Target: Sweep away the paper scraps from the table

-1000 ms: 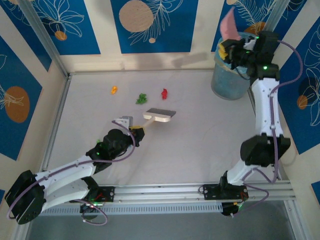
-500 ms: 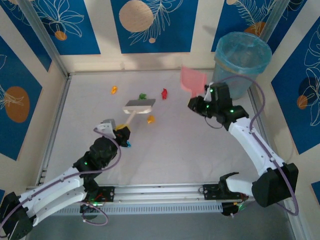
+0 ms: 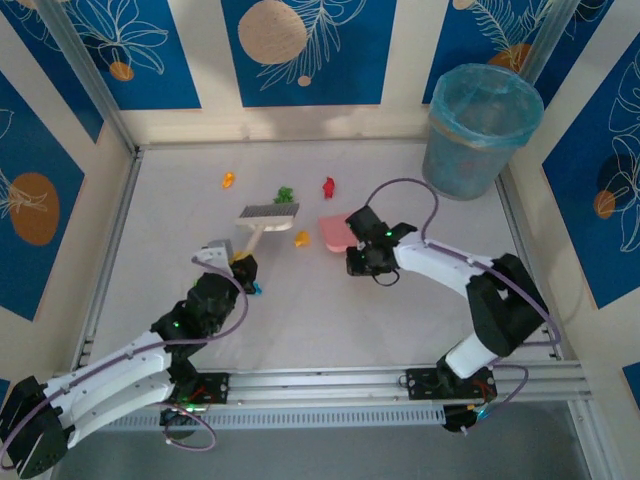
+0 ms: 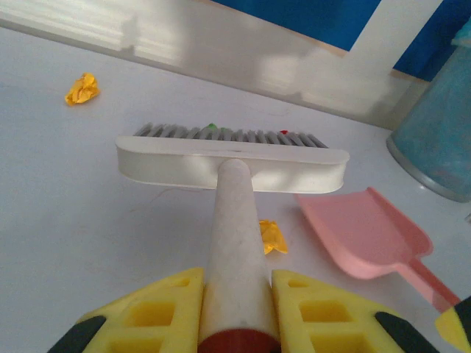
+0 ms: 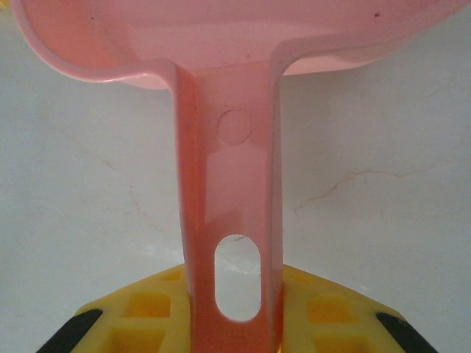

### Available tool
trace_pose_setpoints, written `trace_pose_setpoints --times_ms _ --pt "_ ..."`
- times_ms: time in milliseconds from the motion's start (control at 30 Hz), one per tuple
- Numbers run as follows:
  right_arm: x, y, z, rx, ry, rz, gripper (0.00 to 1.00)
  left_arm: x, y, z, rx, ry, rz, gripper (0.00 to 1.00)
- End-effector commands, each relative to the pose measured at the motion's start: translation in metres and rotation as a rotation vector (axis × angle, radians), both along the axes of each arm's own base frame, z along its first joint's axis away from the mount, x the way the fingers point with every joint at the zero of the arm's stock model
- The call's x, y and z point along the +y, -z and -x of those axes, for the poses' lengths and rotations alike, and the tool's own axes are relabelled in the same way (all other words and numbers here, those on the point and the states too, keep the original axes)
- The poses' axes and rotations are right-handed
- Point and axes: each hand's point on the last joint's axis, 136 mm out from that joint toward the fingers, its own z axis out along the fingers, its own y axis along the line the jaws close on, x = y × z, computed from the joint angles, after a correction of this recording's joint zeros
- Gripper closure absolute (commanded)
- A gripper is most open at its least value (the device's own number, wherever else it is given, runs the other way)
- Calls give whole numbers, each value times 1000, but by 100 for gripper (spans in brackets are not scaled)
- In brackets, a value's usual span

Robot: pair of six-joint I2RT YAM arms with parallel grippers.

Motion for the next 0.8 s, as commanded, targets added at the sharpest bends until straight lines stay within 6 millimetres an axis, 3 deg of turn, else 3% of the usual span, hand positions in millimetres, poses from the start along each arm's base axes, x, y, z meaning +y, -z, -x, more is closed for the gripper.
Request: trace_pose_setpoints --times_ms 0,200,400,600,767 --pt "0 -3 -13 -77 -35 88 100 1 -26 -5 -66 -24 2 100" --pt "-3 6 -8 -61 -34 66 100 -18 -29 -12 7 18 -2 100" --pt "-6 9 -10 -54 -13 33 100 -54 -33 -29 149 68 -13 100" --pt "-15 12 -14 -45 16 26 100 -92 -42 -69 252 85 -59 100" --pt "-16 12 -17 -37 37 -34 100 -116 -40 -117 344 97 -82 100"
